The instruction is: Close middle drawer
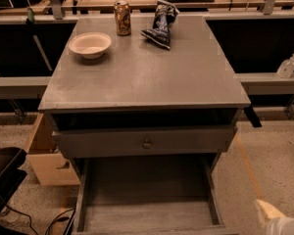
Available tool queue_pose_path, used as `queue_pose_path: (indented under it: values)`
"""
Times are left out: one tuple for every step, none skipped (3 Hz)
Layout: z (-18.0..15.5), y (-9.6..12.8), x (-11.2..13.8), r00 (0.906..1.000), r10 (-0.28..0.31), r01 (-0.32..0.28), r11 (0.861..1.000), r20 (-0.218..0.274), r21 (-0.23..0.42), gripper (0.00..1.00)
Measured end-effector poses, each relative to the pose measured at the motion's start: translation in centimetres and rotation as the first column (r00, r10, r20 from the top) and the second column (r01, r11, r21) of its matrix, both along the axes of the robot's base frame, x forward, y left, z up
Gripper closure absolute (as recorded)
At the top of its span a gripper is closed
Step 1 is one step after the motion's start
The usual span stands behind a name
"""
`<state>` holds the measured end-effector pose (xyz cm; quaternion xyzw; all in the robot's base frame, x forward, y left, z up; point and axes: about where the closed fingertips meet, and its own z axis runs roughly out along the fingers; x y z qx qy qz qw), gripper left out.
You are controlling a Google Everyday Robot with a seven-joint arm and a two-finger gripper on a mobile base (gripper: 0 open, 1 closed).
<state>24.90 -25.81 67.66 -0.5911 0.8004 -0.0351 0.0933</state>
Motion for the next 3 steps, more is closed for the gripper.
queue_pose_path:
  values:
    - [-7.8, 2.9, -2.0, 0.9975, 0.050, -0.048, 0.998, -0.050, 0.044, 0.18]
    - [-13.4, 5.5, -2.6, 0.9914, 0.106, -0.100, 0.992, -0.076, 0.079, 0.40]
    - [-17.3, 7.6, -2.0, 0.9846, 0.150, -0.140, 0.984, -0.090, 0.111, 0.65]
